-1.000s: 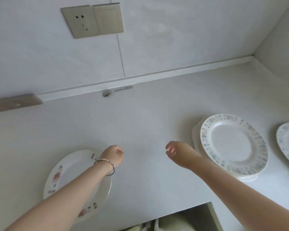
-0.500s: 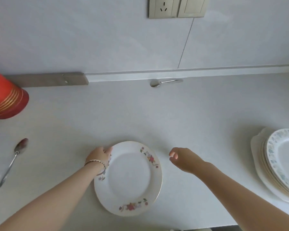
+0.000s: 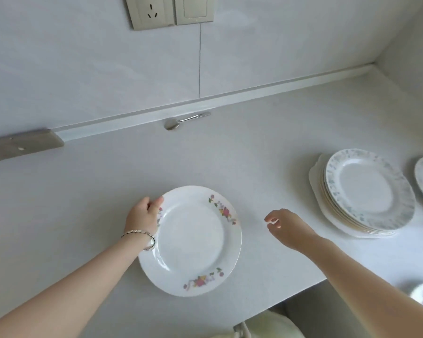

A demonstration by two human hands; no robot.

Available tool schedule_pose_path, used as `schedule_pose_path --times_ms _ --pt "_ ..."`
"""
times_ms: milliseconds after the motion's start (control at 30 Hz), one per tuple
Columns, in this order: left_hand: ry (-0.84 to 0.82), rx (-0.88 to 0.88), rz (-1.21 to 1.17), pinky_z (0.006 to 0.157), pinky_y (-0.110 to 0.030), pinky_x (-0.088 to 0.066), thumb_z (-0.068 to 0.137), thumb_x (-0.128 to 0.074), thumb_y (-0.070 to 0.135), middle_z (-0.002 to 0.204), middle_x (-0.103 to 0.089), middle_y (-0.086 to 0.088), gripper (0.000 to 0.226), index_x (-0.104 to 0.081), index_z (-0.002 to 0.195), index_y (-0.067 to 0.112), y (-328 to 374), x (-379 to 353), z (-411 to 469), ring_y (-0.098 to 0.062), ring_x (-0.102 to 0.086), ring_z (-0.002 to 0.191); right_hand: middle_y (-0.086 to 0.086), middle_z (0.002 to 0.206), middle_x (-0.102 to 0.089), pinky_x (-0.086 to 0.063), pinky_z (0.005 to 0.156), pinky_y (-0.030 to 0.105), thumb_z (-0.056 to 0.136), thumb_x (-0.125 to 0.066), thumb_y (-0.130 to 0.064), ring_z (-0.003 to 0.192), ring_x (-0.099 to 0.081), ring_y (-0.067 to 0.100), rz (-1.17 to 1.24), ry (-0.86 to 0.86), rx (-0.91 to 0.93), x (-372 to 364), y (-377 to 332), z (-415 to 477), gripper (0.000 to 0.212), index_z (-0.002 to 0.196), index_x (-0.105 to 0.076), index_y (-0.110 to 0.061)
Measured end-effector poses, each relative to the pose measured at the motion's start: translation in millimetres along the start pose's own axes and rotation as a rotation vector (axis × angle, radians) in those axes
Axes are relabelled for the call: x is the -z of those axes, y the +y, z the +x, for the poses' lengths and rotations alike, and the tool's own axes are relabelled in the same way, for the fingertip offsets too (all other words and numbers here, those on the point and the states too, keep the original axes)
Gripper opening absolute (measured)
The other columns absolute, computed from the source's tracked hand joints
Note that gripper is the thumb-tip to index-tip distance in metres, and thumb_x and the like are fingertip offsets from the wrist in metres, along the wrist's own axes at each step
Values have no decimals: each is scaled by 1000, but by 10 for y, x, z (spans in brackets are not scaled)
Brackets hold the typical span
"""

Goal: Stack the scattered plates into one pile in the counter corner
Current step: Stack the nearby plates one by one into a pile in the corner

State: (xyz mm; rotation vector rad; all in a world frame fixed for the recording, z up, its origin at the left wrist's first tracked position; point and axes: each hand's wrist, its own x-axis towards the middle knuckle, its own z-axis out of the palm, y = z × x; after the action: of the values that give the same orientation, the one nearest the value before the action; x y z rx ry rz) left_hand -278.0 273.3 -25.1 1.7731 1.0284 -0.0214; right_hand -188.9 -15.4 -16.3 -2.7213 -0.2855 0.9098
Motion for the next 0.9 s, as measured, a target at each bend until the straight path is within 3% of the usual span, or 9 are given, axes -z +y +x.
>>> schedule_pose_path --times_ms 100,200,333,467,600,667,733,800,900 --pt "15 -9 -116 41 -22 -40 95 -48 26 66 -52 0 37 -41 61 11 392 -383 -175 -18 -44 47 -4 107 -57 -45 88 25 92 -46 -20 103 -56 14 64 60 -53 162 365 -166 27 114 -62 -20" --pt "12 16 -212 26 -11 -31 95 -46 27 61 -48 2 39 -41 61 9 760 -886 -395 -18 -46 42 -4 106 -60 -45 90 26 91 -47 -18 103 -58 15 109 123 -121 373 818 -340 28 113 -63 -18" --pt "6 49 -280 40 -23 -40 96 -42 28 61 -50 -4 43 -41 57 10 1221 -1682 -719 -1 -42 17 -2 112 -64 -46 89 27 90 -47 -16 103 -59 16 154 202 -197 649 1501 -585 28 112 -63 -17" --pt "-12 60 -269 27 -7 -32 97 -38 22 55 -41 -3 44 -38 55 9 1611 -2446 -1094 2 -42 19 1 115 -63 -43 89 25 91 -47 -16 105 -59 17 153 229 -254 842 2161 -805 28 113 -63 -16" --pt "-23 124 -286 37 -12 -36 98 -39 26 58 -42 -1 43 -37 58 10 1808 -3082 -1275 -15 -40 44 -4 110 -59 -46 80 24 93 -43 -19 99 -56 13 168 238 -295 978 2705 -956 29 116 -61 -20" --pt "-5 187 -319 63 -27 -47 97 -40 27 72 -60 -13 36 -41 67 6 1836 -3335 -1290 -26 -41 53 -8 101 -50 -41 68 20 94 -42 -20 91 -49 9 173 228 -297 1027 2904 -1019 30 119 -58 -21" --pt "56 223 -373 80 -37 -50 95 -42 25 102 -68 -24 31 -45 72 5 1827 -3556 -1274 -23 -46 70 -8 98 -46 -41 59 17 94 -41 -20 90 -45 7 192 229 -295 1038 3075 -1049 31 121 -58 -21" --pt "96 215 -356 79 -33 -45 96 -40 26 101 -66 -22 35 -42 66 8 1816 -3680 -1267 -20 -47 77 -11 94 -45 -44 46 8 94 -42 -20 89 -47 7 239 232 -294 1008 3226 -1050 32 121 -58 -20" --pt "133 173 -261 78 -30 -41 97 -37 27 90 -54 -9 39 -37 62 10 1832 -3749 -1272 -20 -48 80 -10 94 -46 -37 51 -7 93 -42 -20 85 -49 8 291 230 -304 955 3352 -1051 31 119 -58 -20"
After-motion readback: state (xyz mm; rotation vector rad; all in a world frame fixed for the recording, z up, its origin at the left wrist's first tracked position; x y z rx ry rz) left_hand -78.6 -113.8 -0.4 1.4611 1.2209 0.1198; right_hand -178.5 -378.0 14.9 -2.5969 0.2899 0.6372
